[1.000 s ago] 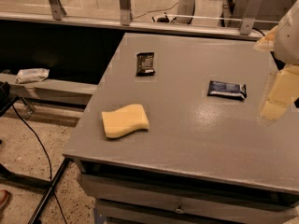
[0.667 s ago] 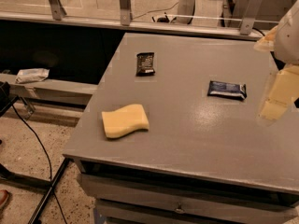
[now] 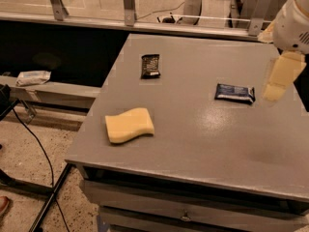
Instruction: Move rxbar blueberry near sponge
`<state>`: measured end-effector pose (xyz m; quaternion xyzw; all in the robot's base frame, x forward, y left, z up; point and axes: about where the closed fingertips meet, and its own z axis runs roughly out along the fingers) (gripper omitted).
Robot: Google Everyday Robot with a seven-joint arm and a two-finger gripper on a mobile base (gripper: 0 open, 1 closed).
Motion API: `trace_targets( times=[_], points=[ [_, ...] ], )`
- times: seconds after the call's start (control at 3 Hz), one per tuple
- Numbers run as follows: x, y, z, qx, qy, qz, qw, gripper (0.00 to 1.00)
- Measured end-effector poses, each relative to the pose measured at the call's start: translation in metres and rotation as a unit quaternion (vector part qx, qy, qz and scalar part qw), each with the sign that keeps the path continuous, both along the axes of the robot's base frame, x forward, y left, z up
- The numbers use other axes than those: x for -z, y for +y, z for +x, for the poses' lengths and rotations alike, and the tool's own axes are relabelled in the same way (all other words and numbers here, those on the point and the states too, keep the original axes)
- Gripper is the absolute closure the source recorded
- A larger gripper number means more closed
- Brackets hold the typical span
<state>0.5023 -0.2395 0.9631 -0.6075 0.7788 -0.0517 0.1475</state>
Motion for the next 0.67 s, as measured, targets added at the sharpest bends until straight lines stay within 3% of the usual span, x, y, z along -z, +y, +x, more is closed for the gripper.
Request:
trace_targets(
  times=[0.33, 0.67],
  points=[
    [0.02, -0.022, 0.041, 0.013, 0.015, -0.015, 0.9997, 0.0],
    [0.054, -0.034, 0.067, 0.016, 0.047, -0.028, 0.9984, 0.0]
  ],
)
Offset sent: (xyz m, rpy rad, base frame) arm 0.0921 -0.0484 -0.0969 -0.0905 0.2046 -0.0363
